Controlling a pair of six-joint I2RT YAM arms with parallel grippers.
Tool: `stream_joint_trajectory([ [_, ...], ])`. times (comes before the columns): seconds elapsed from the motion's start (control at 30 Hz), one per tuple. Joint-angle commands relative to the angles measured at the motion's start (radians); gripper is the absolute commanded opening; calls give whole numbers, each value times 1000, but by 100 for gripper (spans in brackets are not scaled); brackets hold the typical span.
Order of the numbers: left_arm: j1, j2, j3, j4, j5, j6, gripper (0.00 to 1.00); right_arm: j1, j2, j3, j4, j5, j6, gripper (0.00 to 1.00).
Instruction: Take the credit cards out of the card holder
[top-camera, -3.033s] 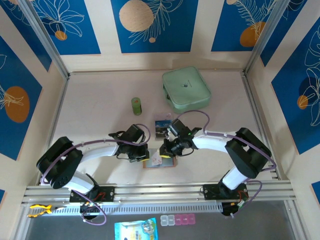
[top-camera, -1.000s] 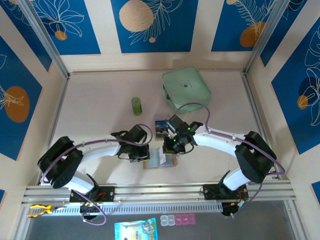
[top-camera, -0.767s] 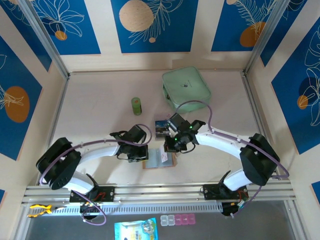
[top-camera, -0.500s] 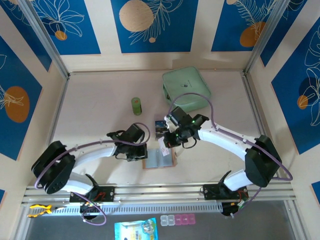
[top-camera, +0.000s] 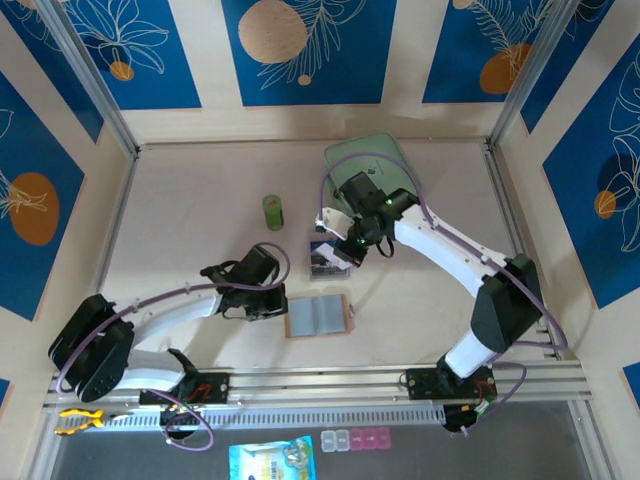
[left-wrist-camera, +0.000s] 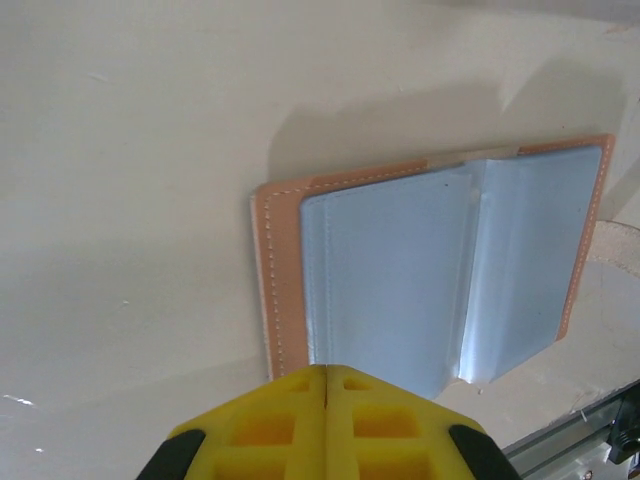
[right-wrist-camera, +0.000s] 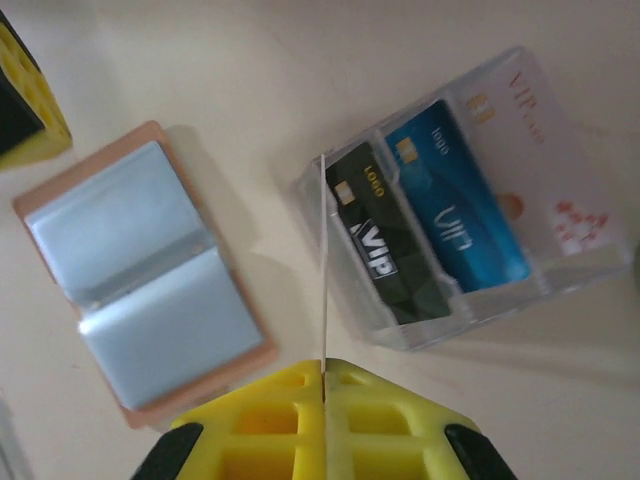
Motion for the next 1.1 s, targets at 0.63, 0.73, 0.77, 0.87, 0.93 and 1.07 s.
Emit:
stream_joint_trajectory([
  [0.63,117,14,-46,-5,46,69,4,-98,403,496,-203,10,-408,1],
  [0.73,126,23,-48,1,53,74,4,-101,424,497,-196,11,-411,3],
  [0.77,129,26,-48,2,55,74,4,-102,429,496,-190,14,-411,4],
  [0.87,132,32,-48,4,59,76,4,-104,441,485,-172,31,-415,4],
  [0.93,135,35,-48,5,61,79,4,-106,446,483,-169,37,-417,5],
  [1.07,137,36,-49,6,66,81,4,-110,447,483,-165,45,-415,14],
])
